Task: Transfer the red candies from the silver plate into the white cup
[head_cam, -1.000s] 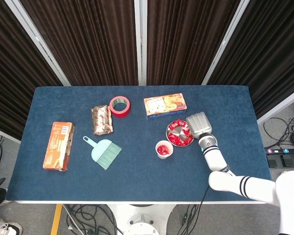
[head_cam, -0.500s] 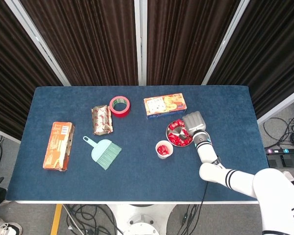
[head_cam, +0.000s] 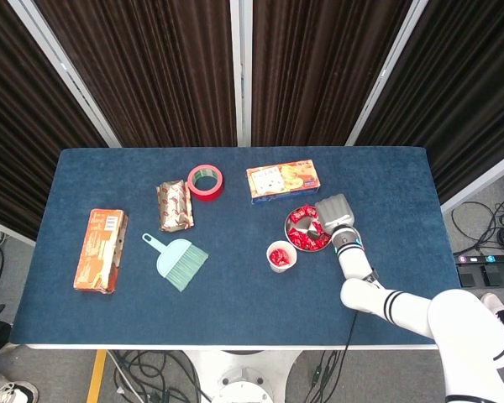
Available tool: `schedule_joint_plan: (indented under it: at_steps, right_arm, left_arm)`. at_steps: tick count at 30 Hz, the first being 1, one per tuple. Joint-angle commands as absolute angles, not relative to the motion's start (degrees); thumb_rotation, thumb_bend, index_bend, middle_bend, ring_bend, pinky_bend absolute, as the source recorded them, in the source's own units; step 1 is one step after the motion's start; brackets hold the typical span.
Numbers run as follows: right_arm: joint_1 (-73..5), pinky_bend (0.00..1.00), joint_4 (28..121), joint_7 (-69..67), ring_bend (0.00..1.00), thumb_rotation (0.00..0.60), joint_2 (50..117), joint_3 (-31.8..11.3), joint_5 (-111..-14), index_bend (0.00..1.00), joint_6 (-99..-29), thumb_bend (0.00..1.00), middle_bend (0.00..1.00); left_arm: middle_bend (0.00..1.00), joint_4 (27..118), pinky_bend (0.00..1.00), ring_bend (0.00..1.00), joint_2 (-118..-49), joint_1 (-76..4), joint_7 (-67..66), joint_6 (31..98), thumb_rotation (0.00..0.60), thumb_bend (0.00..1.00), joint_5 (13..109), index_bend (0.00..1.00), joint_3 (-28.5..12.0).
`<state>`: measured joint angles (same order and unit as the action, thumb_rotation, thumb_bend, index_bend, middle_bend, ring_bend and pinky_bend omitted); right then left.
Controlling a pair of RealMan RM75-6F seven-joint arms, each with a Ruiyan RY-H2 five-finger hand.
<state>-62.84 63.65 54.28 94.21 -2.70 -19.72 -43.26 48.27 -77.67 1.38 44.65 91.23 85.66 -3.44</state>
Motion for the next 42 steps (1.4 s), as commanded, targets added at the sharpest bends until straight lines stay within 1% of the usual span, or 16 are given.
schedule_joint_plan:
  at_steps: [1, 7, 23, 30, 37, 42]
  right_arm:
    - [-62.9, 1.00, 63.0, 54.0, 1.00, 0.600, 94.6, -2.7, -19.6, 0.47, -42.7, 0.14, 1.00]
    - [-62.8, 1.00, 61.8, 53.0, 1.00, 0.600, 95.4, -2.7, -19.7, 0.51, -41.8, 0.14, 1.00]
    - [-62.9, 1.00, 58.8, 52.5, 1.00, 0.600, 96.8, -2.2, -18.6, 0.51, -40.1, 0.14, 1.00]
    - [-63.0, 1.00, 57.6, 52.3, 1.00, 0.600, 97.5, -2.2, -18.4, 0.55, -39.5, 0.15, 1.00]
    - [-62.9, 1.00, 57.0, 51.5, 1.00, 0.600, 97.8, -2.4, -19.0, 0.62, -39.4, 0.20, 1.00]
    - [-62.6, 1.00, 57.8, 50.6, 1.00, 0.600, 97.3, -2.9, -20.0, 0.64, -40.2, 0.20, 1.00]
  left_arm:
    - [0.16, 48.2, 0.19, 0.06, -77.7, 1.4, 44.7, 91.2, 0.600, 0.11, 85.6, 0.15, -3.5]
    - [0.16, 48.1, 0.19, 0.06, -77.8, 1.5, 44.6, 91.0, 0.600, 0.11, 85.6, 0.15, -3.4]
    - [0.16, 47.4, 0.19, 0.06, -78.1, 1.6, 44.9, 90.7, 0.600, 0.11, 85.2, 0.15, -3.6]
    - [0.16, 47.2, 0.19, 0.06, -78.2, 1.7, 45.0, 90.5, 0.599, 0.11, 85.2, 0.15, -3.5]
    - [0.16, 47.4, 0.19, 0.06, -78.2, 1.6, 44.8, 90.5, 0.599, 0.11, 85.2, 0.15, -3.5]
    - [0.16, 47.7, 0.19, 0.06, -78.0, 1.5, 44.6, 90.7, 0.600, 0.11, 85.3, 0.15, -3.6]
